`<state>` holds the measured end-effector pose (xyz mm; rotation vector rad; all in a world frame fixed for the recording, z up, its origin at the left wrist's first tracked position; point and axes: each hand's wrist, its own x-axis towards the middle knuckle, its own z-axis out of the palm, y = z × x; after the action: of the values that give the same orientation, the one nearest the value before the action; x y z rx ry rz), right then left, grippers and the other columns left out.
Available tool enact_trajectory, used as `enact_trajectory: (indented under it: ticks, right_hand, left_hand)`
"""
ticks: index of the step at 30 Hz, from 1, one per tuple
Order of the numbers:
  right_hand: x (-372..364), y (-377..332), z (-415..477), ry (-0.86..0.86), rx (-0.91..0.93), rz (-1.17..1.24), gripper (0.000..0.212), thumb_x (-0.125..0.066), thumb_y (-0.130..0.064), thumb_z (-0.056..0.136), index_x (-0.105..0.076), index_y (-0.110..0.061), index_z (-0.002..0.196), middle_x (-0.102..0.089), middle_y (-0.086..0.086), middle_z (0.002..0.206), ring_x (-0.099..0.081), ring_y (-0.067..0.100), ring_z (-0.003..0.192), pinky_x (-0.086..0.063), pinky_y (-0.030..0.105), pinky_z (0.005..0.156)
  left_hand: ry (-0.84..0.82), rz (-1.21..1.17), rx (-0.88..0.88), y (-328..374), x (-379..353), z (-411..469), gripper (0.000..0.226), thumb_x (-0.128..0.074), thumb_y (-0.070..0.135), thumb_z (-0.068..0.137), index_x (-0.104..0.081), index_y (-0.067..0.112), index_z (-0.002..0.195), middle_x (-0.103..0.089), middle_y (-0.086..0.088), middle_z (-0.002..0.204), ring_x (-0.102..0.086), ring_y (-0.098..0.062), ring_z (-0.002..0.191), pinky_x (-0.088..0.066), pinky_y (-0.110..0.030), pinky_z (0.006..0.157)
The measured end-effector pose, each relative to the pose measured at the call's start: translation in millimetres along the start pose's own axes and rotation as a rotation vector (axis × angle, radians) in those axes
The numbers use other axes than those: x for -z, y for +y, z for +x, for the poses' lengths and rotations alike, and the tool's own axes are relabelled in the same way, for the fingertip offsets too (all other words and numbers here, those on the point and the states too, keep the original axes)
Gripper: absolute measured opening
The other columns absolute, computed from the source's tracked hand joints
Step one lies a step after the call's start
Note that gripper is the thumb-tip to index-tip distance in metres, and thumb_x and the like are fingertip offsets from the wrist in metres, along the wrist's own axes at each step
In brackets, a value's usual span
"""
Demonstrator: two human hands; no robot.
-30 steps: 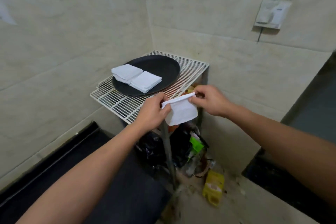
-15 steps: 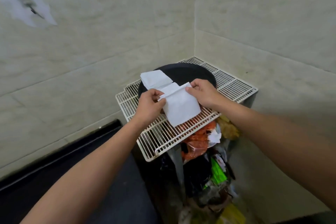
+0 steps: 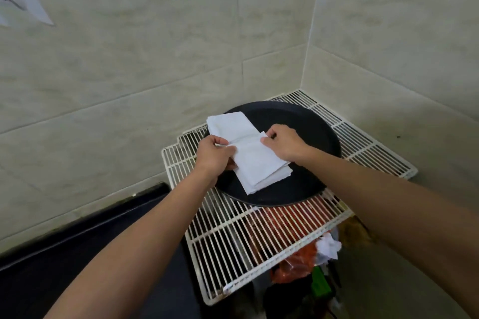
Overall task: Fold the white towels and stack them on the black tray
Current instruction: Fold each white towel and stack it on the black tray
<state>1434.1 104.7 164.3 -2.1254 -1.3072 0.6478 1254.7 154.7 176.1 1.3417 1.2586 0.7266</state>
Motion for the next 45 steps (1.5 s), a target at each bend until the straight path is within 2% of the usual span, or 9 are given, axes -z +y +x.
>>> enact_trajectory:
  ticks: [6, 11, 15, 18, 22, 28, 36, 41, 45]
  right_hand:
    - [-8.0, 5.8, -1.4, 0.021, 0.091, -0.399, 0.022, -0.051, -0.039, 0.096, -0.049, -0.018, 0.103, -0.062, 0.002, 0.088, -0.059, 0.018, 0.074, -0.050, 0.035, 0.064]
    - [-4.5, 25.9, -7.8, 0.331, 0.416, -0.485, 0.032, -0.055, -0.036, 0.094, -0.056, -0.019, 0.120, -0.061, -0.001, 0.105, -0.059, 0.018, 0.090, -0.046, 0.030, 0.063]
    - [-8.3, 40.2, -6.6, 0.259, 0.697, -0.500, 0.033, -0.055, -0.025, 0.095, -0.063, -0.013, 0.124, -0.061, 0.004, 0.129, -0.058, 0.021, 0.116, -0.053, 0.034, 0.082]
    - [-14.5, 45.2, -10.2, 0.092, 0.621, -0.535, 0.039, -0.049, -0.026, 0.099, -0.055, -0.016, 0.136, -0.050, 0.002, 0.144, -0.048, 0.021, 0.131, -0.047, 0.043, 0.098]
    - [-10.6, 38.1, -14.5, -0.022, 0.499, -0.577, 0.045, -0.036, -0.031, 0.104, -0.038, -0.022, 0.148, -0.032, -0.007, 0.156, -0.032, 0.015, 0.141, -0.033, 0.038, 0.109]
    - [4.8, 23.5, -35.1, 0.029, 0.417, -0.575, 0.044, -0.037, -0.031, 0.103, -0.040, -0.020, 0.145, -0.036, -0.002, 0.154, -0.033, 0.018, 0.139, -0.032, 0.040, 0.111]
    - [-3.3, -32.0, -113.1, 0.177, 0.685, -0.365, 0.031, -0.050, -0.027, 0.097, -0.059, -0.019, 0.125, -0.058, 0.001, 0.128, -0.052, 0.021, 0.117, -0.046, 0.039, 0.086]
    - [-75.5, -69.1, -187.3, 0.038, 0.933, -0.239, 0.023, -0.056, -0.023, 0.091, -0.068, -0.014, 0.108, -0.066, 0.005, 0.107, -0.061, 0.026, 0.101, -0.051, 0.039, 0.075]
    - [-140.6, -95.5, -246.0, -0.194, 1.022, -0.306, 0.026, -0.050, -0.031, 0.094, -0.065, -0.020, 0.112, -0.063, 0.000, 0.110, -0.059, 0.023, 0.104, -0.051, 0.040, 0.081]
  left_hand:
    - [0.045, 0.322, -0.160, -15.1, -3.6, 11.4, 0.018, -0.067, 0.008, 0.083, -0.052, 0.008, 0.093, -0.063, -0.008, 0.072, -0.061, -0.017, 0.048, -0.048, -0.025, 0.047]
    - [0.222, 0.684, -0.589, -23.2, -0.2, -0.7, 0.018, -0.065, 0.027, 0.085, -0.056, 0.017, 0.097, -0.057, 0.003, 0.091, -0.054, -0.015, 0.081, -0.045, -0.030, 0.067]
    - [-0.010, 0.975, -0.877, -41.5, -5.6, -15.4, 0.040, -0.051, 0.041, 0.090, -0.062, 0.011, 0.114, -0.058, -0.008, 0.120, -0.053, -0.024, 0.110, -0.045, -0.039, 0.089]
    - [-0.114, 1.068, -0.804, -56.4, -6.1, -17.0, 0.058, -0.031, 0.051, 0.092, -0.059, 0.010, 0.122, -0.051, -0.012, 0.136, -0.045, -0.029, 0.129, -0.042, -0.044, 0.096]
    - [-0.152, 1.068, -0.750, -56.7, -4.2, -16.0, 0.053, -0.038, 0.047, 0.097, -0.052, 0.012, 0.133, -0.040, -0.009, 0.147, -0.030, -0.025, 0.140, -0.033, -0.042, 0.107]
    - [0.012, 1.034, -0.772, -49.8, 9.8, -41.4, 0.041, -0.052, 0.036, 0.093, -0.057, 0.013, 0.126, -0.049, -0.007, 0.137, -0.044, -0.025, 0.126, -0.040, -0.040, 0.104]
    - [0.276, 1.063, -0.638, -79.9, 84.5, -136.2, 0.023, -0.058, 0.023, 0.088, -0.065, 0.009, 0.105, -0.060, -0.007, 0.104, -0.058, -0.029, 0.093, -0.051, -0.041, 0.069]
    - [0.356, 1.108, -0.357, -133.7, 142.1, -236.0, 0.024, -0.056, 0.026, 0.090, -0.063, 0.012, 0.108, -0.060, -0.005, 0.103, -0.059, -0.027, 0.095, -0.051, -0.039, 0.071]
    - [0.391, 1.166, -0.120, -177.7, 194.6, -316.3, 0.022, -0.054, 0.028, 0.091, -0.062, 0.013, 0.106, -0.059, -0.004, 0.099, -0.060, -0.026, 0.094, -0.051, -0.038, 0.069]
